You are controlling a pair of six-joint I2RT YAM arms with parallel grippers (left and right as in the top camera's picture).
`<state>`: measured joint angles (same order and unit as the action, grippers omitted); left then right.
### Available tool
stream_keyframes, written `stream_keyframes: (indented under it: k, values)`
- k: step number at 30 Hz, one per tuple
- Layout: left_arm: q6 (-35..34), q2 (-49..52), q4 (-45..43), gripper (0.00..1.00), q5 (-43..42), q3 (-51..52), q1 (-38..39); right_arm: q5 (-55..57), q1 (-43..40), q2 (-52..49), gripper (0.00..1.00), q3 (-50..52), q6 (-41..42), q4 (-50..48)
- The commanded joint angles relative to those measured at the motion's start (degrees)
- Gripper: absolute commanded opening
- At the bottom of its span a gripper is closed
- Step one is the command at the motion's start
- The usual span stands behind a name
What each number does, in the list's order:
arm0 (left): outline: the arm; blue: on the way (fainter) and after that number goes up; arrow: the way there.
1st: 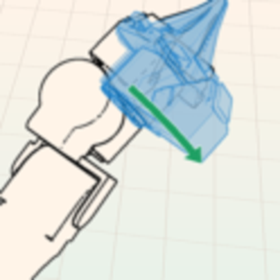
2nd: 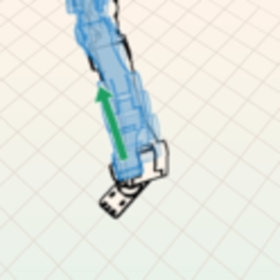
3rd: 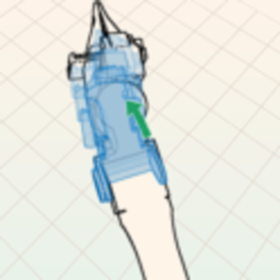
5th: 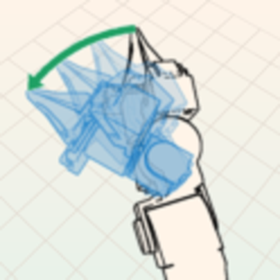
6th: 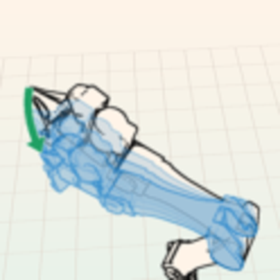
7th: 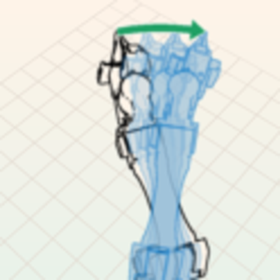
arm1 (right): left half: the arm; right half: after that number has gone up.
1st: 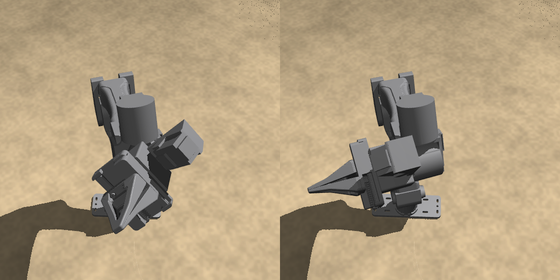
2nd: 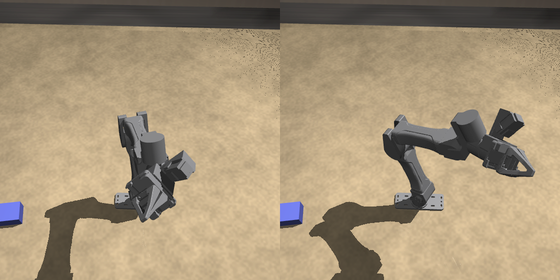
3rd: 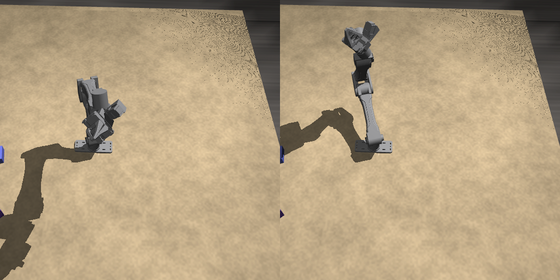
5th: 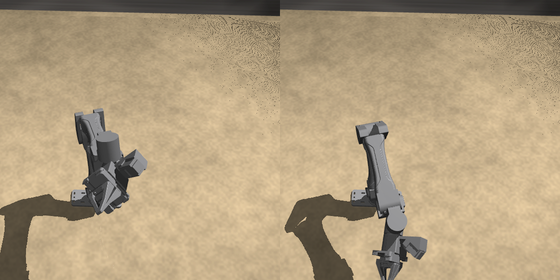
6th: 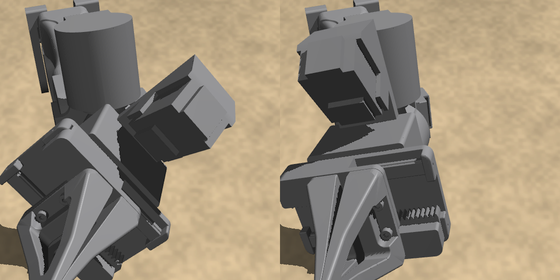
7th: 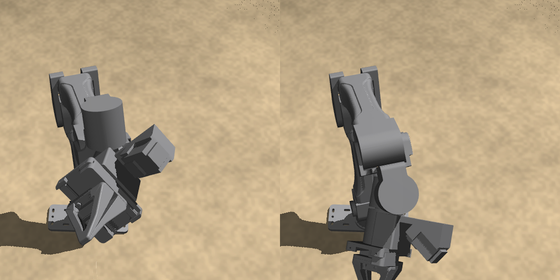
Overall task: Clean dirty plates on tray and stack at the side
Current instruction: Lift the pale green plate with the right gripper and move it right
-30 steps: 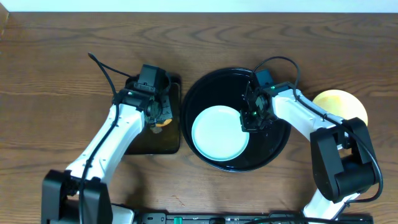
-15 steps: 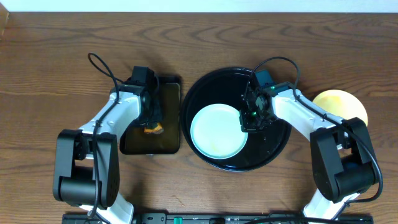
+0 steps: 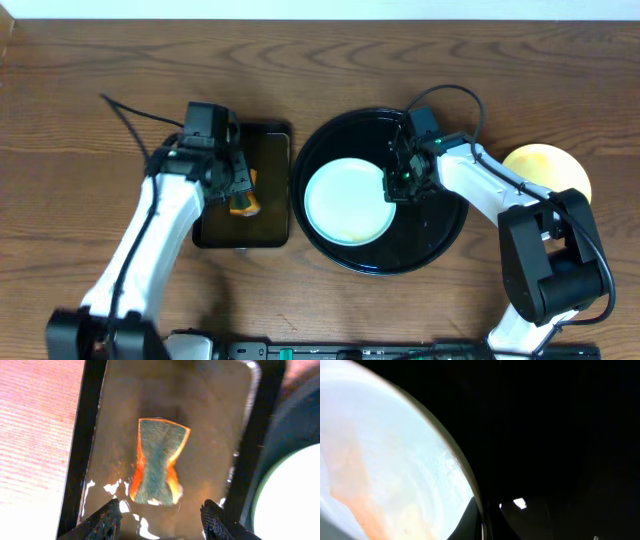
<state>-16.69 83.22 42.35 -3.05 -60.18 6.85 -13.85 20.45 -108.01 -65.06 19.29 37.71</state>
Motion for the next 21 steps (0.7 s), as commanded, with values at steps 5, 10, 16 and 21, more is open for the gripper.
stream_keyframes:
  k: [5, 10, 16, 21]
  values:
    - [0.13, -2.73, 5.22, 0.53, -2.97, -0.72, -0.02, 2.84, 0.28, -1.07, 0.01, 0.42, 1.86, -0.48]
    - [0.13, -2.73, 5.42, 0.53, -2.97, 0.66, -0.02, 1.07, 0.74, -1.07, 0.01, 1.33, 1.86, 1.09]
    - [0.13, -2.73, 5.4, 0.53, -2.97, 0.72, -0.02, -10.93, 0.26, -0.94, 0.01, 1.9, -0.81, -1.7]
    - [0.13, -2.73, 5.4, 0.53, -2.95, 0.72, -0.02, -17.38, -2.16, 0.39, 0.01, 1.9, -3.08, -4.79]
